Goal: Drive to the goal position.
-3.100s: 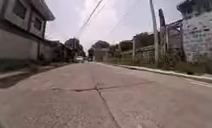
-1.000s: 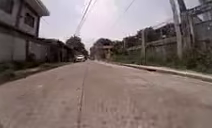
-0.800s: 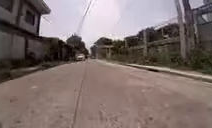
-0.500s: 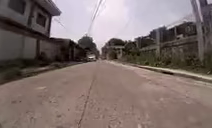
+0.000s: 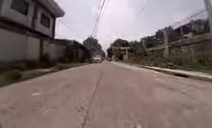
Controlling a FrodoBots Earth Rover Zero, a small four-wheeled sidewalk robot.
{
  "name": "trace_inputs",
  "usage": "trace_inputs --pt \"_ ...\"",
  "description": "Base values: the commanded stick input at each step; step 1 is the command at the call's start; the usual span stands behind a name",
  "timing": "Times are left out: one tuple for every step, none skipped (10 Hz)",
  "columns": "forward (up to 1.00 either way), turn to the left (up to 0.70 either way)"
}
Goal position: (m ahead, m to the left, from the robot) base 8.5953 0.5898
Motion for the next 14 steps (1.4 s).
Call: trace_inputs --pt "1.00 0.03" --pt "1.00 0.03" --pt "1.00 0.03" --pt "1.00 0.03" --pt "1.00 0.03" --pt "1.00 0.03" --pt "1.00 0.03" --pt "1.00 0.03" --pt "1.00 0.03" --pt "1.00 0.03" --pt "1.00 0.03" --pt "1.00 0.03" --pt "1.00 0.03" --pt "1.00 0.03"
